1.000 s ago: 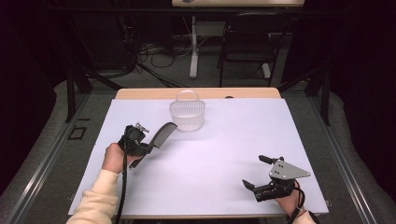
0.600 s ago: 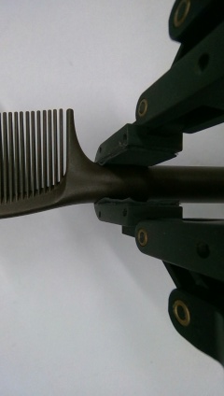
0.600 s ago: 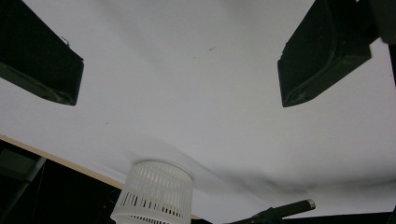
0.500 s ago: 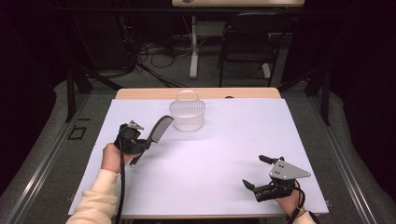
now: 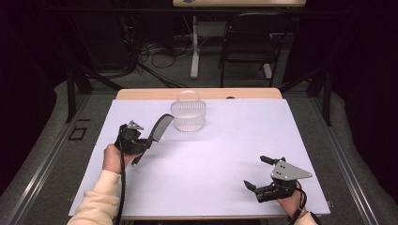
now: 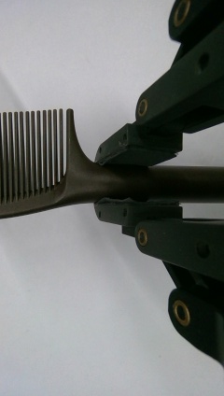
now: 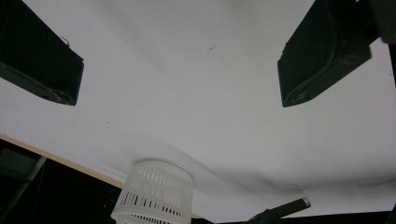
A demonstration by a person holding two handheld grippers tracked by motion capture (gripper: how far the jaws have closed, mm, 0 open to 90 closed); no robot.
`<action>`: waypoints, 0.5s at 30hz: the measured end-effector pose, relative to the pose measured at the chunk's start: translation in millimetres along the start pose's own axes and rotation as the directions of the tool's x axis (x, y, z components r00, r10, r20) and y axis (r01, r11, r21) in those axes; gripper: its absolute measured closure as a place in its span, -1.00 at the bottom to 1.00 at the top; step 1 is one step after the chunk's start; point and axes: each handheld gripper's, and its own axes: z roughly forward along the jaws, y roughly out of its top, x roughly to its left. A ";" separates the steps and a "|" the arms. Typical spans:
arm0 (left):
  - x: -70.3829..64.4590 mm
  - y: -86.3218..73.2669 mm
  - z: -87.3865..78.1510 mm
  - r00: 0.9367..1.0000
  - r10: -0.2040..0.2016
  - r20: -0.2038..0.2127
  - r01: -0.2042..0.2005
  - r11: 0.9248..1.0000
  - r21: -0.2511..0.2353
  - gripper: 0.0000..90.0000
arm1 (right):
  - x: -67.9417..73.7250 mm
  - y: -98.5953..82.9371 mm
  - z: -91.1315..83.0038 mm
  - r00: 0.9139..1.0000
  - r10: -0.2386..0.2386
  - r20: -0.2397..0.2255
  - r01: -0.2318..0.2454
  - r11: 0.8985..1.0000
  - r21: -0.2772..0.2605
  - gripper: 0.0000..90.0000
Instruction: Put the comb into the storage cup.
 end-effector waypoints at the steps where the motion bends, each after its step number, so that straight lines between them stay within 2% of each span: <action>1: -0.1 -0.2 -0.3 1.000 -0.001 -0.003 0.001 1.000 -0.010 0.61 | -0.3 0.0 -0.2 1.000 -0.004 0.000 0.004 1.000 0.001 -1.00; 15: 0.1 0.3 -2.9 1.000 -0.004 -0.018 0.003 0.998 -0.064 0.61 | -0.2 0.0 -0.4 1.000 -0.004 0.000 0.004 1.000 0.003 -1.00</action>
